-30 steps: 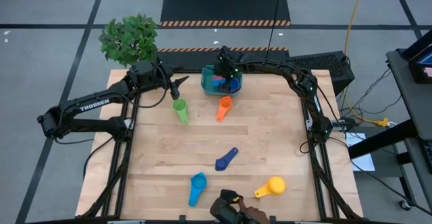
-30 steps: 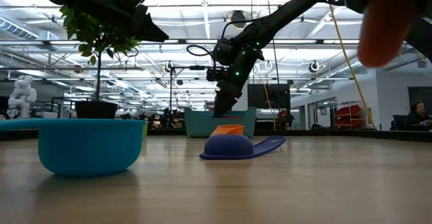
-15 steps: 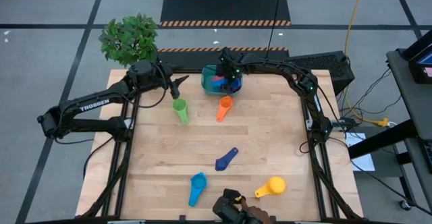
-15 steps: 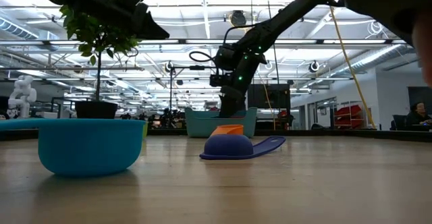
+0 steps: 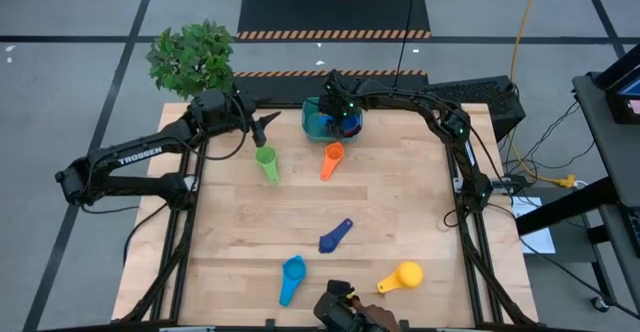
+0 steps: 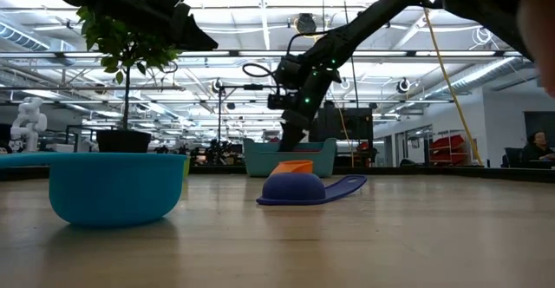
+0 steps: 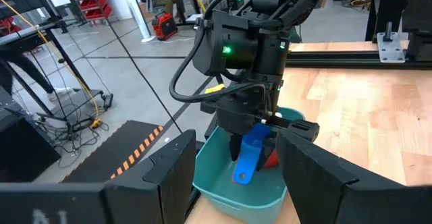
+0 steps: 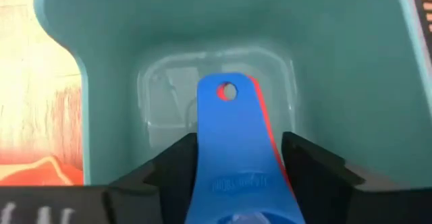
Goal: Nest measuring cups in basket
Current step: Stack the blue measuring cup on top of the red measuring cup in the blue bin
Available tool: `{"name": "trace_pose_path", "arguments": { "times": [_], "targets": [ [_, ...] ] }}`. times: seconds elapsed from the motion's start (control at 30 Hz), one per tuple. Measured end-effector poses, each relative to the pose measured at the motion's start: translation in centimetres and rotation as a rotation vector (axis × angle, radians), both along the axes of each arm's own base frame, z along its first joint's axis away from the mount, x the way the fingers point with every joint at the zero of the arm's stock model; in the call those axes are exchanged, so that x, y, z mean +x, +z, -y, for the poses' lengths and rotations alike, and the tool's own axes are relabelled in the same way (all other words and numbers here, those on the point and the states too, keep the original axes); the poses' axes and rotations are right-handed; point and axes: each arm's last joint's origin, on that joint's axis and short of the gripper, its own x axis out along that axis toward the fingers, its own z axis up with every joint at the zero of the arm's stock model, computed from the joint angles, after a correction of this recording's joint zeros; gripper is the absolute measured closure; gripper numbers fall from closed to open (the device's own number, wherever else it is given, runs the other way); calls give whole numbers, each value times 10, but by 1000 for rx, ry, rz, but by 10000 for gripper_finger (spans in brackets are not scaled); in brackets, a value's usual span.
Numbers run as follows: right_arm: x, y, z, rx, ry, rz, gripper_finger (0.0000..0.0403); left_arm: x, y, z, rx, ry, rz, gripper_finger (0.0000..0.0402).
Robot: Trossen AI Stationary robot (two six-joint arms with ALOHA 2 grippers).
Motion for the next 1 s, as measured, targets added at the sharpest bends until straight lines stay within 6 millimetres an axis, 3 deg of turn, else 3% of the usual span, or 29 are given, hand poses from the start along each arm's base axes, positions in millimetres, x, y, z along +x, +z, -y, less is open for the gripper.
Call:
{"name": "trace_pose_path", "arguments": {
  "times": [0.33,1.0],
  "targets": [
    [7,0,-9,-27,62,0,243,0,0,0,0,0,-1,195],
    [19,1,-26,-79,177,2,243,0,0,0,0,0,-1,195]
  ]
}}
